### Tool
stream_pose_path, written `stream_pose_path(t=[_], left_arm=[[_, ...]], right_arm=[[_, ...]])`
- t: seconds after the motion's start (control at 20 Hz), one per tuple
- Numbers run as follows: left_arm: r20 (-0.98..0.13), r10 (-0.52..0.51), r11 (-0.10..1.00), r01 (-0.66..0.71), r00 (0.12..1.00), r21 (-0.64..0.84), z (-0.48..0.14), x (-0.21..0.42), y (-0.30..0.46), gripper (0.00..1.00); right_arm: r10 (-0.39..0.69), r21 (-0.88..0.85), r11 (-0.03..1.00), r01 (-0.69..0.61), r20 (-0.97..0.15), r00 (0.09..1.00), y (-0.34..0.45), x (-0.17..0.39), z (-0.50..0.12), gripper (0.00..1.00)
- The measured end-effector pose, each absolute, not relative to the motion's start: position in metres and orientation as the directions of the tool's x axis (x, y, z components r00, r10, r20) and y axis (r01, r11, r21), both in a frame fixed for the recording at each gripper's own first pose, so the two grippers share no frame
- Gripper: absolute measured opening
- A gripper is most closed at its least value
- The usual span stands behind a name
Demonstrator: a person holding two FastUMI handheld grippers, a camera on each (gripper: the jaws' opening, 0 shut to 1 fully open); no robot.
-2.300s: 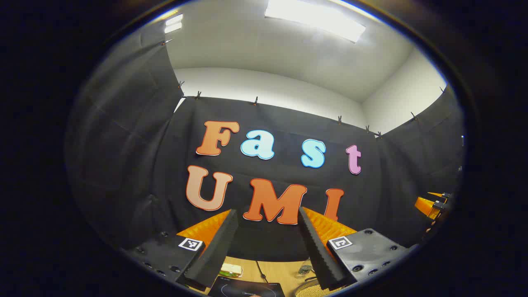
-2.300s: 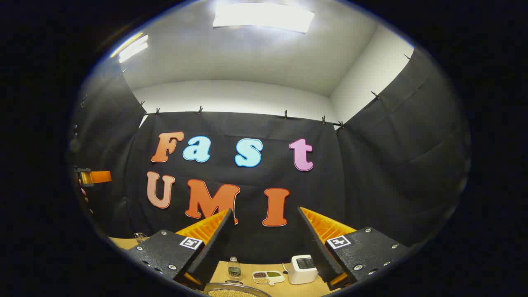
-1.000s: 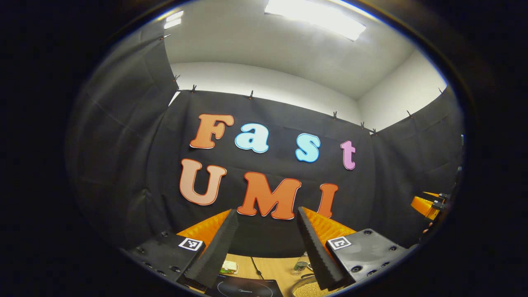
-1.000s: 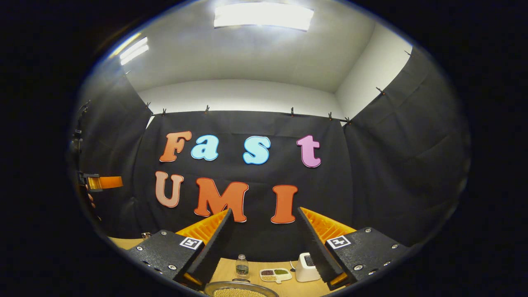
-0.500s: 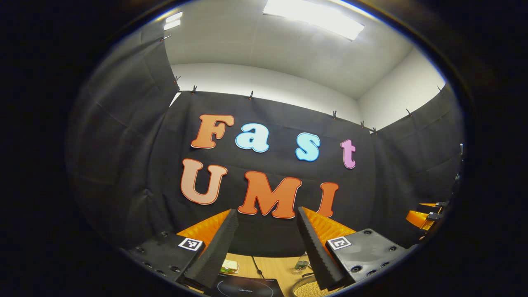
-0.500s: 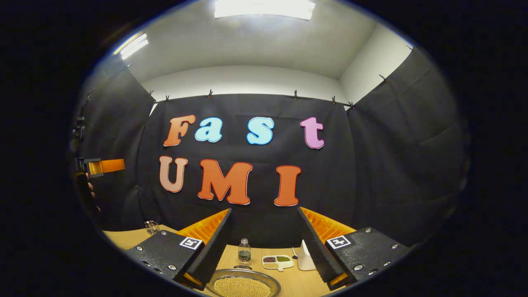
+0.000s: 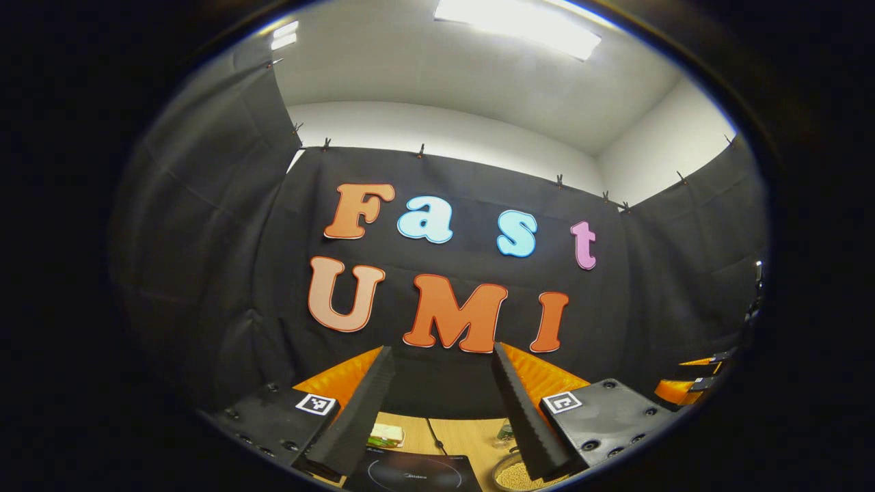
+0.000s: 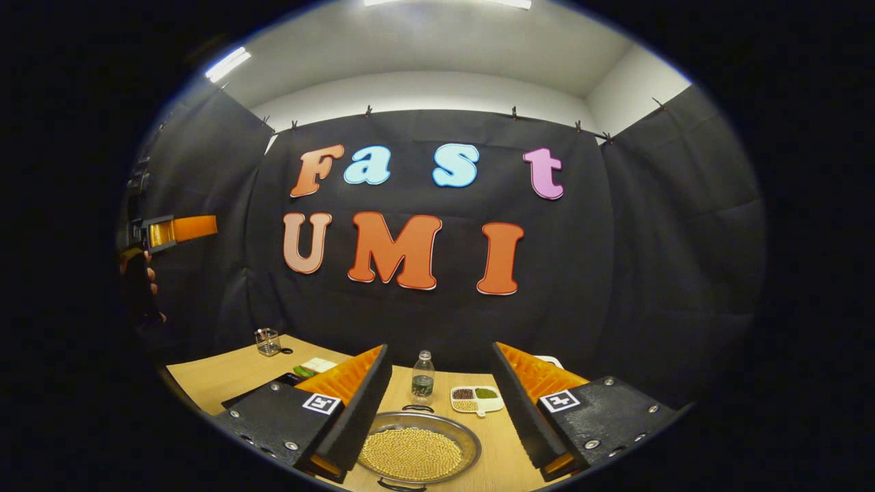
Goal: First push the handle of the pot to place it horizontally, then grasp the pot with both hands and set it on the induction cooktop.
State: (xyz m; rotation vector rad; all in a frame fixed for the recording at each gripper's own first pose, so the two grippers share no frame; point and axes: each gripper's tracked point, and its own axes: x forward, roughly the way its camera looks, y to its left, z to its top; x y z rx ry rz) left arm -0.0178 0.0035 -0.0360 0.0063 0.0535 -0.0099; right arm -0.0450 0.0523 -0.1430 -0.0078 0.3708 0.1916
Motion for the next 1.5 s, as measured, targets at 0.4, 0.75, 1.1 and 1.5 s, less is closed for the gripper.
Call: stream_pose_path(t=[0.4,0.75,1.1,1.5], left_arm=[[-0.047,0.033,0.999,-0.032,0.998,0.019,-0.041,-0.019,0.024,0.92],[-0.084,0.092,0.994,-0.086,0.992,0.068,-0.061,-0.012,0.044,0.95],[-0.122,0.109,0.992,-0.101,0.987,0.075,-0.076,-0.006,0.054,0.96],[-0.181,0.117,0.993,-0.11,0.976,0.05,-0.099,0.001,0.063,0.96]], right_arm=[[0.305,0.143,0.952,-0.271,-0.535,0.788,0.085,-0.059,-0.21,0.68],[0.353,0.179,0.929,-0.325,-0.695,0.626,0.112,-0.086,-0.284,0.41],[0.495,0.375,0.859,-0.347,-0.78,0.382,0.141,-0.133,-0.33,0.17],[0.544,0.5,0.819,-0.282,-0.832,0.105,0.151,-0.191,-0.382,0.0]])
